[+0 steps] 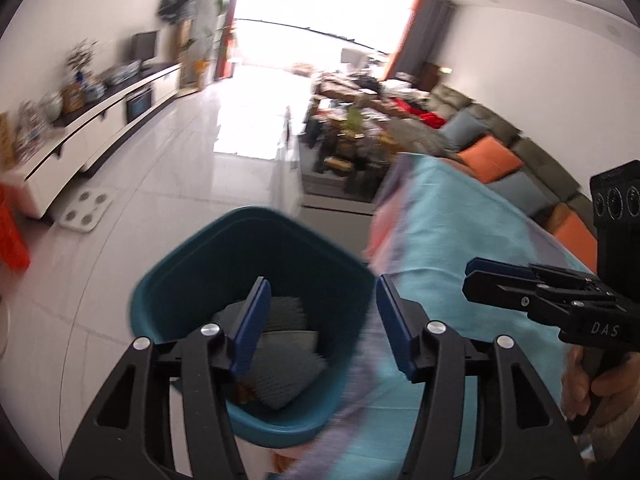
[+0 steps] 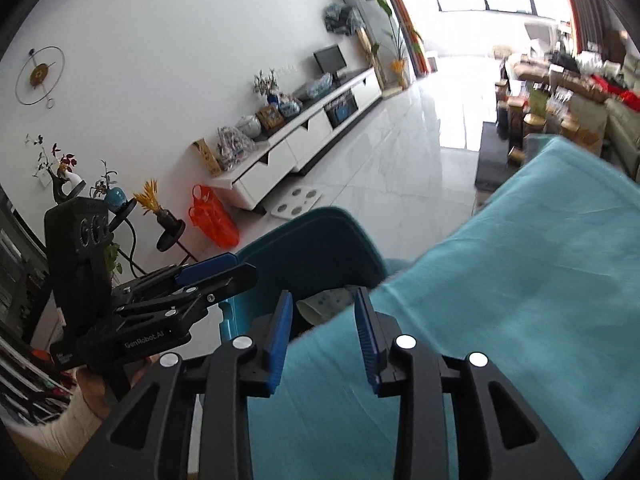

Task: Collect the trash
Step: 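Grasp the gold foil wrapper with the left tool while the right tool grasps white tissue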

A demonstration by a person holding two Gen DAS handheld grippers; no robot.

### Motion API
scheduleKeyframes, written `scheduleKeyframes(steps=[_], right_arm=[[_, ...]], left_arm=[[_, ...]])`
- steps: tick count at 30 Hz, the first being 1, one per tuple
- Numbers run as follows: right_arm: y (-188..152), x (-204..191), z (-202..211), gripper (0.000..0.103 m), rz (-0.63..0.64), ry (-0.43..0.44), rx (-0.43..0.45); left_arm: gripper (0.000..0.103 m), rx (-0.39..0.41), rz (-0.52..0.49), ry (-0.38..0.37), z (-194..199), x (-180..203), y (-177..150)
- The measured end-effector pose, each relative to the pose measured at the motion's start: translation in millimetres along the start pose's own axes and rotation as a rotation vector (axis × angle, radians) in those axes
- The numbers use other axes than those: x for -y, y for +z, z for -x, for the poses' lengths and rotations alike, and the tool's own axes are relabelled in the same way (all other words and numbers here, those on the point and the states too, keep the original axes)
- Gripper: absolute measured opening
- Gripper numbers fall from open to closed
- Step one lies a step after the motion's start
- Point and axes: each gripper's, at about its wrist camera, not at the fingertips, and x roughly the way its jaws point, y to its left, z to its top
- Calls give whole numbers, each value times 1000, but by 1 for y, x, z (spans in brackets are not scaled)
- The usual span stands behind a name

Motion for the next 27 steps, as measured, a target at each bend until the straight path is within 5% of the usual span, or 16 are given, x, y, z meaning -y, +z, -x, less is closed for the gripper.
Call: scheduleKeyframes(steps=[27], right_arm=[[-135,126,276,41,-351,-459,407]], left_arm=[[60,-61,-553,-590,-6,299,-44]])
